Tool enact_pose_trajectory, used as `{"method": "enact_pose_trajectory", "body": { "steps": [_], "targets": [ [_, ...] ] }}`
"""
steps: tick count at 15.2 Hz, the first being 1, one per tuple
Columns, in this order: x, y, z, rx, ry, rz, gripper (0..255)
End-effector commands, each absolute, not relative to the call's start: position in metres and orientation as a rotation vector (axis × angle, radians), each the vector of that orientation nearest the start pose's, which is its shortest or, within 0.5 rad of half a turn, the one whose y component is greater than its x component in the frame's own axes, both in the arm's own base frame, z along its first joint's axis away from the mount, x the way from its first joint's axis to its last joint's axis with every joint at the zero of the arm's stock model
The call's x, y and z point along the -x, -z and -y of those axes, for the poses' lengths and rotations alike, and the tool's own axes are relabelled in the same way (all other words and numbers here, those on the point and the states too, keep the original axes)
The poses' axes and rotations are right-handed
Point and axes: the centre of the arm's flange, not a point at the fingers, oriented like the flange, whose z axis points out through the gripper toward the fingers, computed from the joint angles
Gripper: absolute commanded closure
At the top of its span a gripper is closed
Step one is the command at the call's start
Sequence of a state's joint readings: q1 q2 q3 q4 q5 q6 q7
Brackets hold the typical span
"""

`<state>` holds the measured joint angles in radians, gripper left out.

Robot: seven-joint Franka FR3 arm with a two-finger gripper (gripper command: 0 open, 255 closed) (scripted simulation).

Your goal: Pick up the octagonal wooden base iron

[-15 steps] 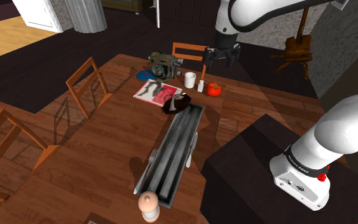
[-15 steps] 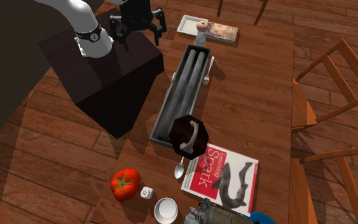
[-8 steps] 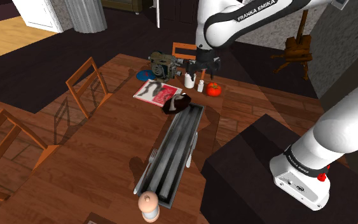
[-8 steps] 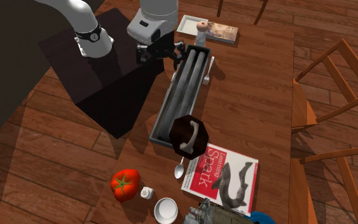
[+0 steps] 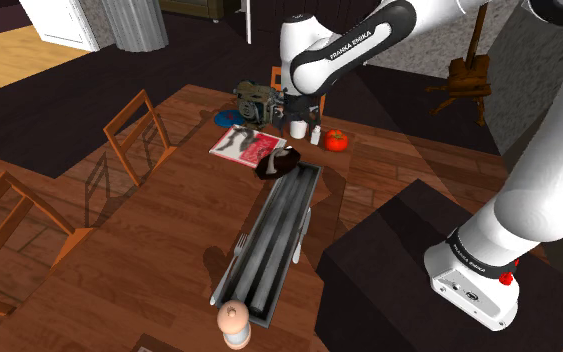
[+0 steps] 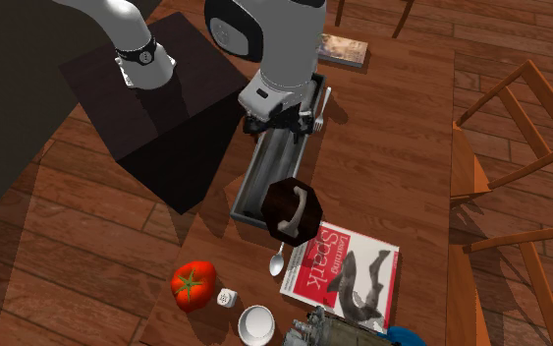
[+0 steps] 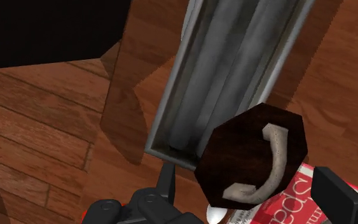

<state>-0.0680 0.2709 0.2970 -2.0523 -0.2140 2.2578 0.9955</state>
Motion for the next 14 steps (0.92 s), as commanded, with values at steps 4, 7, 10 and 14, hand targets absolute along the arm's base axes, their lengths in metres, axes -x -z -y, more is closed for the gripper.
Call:
{"method": "enact_pose_trajectory", "body": {
  "steps": [4, 7, 10, 14],
  "targets": [
    [-0.617, -0.256, -0.124, 3.030, -0.006, -1.159, 0],
    [-0.645, -0.226, -0.125, 3.000, -0.019, -1.245, 0],
    [-0.672, -0.196, -0.124, 2.967, -0.031, -1.330, 0],
    [-0.700, -0.165, -0.121, 2.931, -0.043, -1.415, 0]
  ]
}}
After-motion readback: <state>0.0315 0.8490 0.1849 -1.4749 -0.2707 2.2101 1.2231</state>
